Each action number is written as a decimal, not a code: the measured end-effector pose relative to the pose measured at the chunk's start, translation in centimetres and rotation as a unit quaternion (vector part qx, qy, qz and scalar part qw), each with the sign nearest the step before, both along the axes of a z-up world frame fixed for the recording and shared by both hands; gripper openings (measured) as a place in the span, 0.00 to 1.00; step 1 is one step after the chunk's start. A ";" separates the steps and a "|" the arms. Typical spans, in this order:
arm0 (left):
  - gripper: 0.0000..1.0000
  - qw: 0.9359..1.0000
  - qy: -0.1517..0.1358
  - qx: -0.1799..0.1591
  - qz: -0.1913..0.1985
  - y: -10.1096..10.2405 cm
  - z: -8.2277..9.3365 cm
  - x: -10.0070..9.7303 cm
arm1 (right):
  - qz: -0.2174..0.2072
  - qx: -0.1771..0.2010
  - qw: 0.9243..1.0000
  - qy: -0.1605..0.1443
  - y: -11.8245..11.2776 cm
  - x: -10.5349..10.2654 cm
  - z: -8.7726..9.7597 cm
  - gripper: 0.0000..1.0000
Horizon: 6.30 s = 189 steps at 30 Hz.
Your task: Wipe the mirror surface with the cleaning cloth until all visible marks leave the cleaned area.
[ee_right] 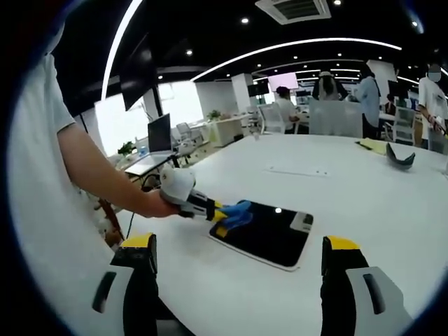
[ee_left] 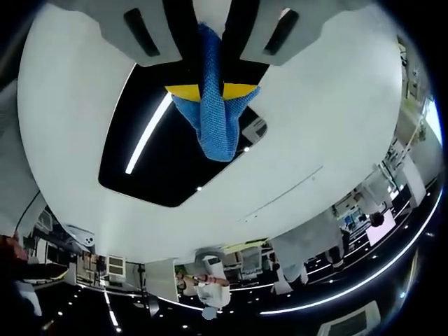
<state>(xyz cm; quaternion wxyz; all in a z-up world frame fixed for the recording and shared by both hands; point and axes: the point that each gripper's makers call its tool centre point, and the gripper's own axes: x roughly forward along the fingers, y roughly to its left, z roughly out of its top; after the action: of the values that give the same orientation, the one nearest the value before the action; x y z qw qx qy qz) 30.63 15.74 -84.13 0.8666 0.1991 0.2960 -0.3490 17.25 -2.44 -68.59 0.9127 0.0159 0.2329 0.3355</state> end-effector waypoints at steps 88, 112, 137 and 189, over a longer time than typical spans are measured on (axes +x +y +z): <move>0.06 0.997 0.002 -0.001 -0.078 -7.6 0.0 -1.3 | -0.027 0.018 0.999 0.014 -2.0 -0.2 -0.9 0.98; 0.06 0.993 -0.004 0.008 -0.116 -10.7 -0.1 -1.9 | -0.041 0.032 0.998 0.021 -3.1 -0.5 -1.5 0.98; 0.06 0.985 -0.005 0.004 -0.170 -15.5 -0.2 -2.9 | -0.060 0.033 0.997 0.025 -4.4 -0.8 -1.6 0.98; 0.06 0.978 -0.001 -0.019 -0.208 -20.5 -0.1 -4.7 | -0.075 0.028 0.996 0.035 -5.8 -0.8 -2.1 0.98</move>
<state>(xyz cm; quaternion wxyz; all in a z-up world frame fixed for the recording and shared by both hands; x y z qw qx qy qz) 25.95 -4.75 -84.27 0.7791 0.2402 0.2407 -0.5267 16.46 -8.20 -70.71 0.9259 0.0708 0.2528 0.2715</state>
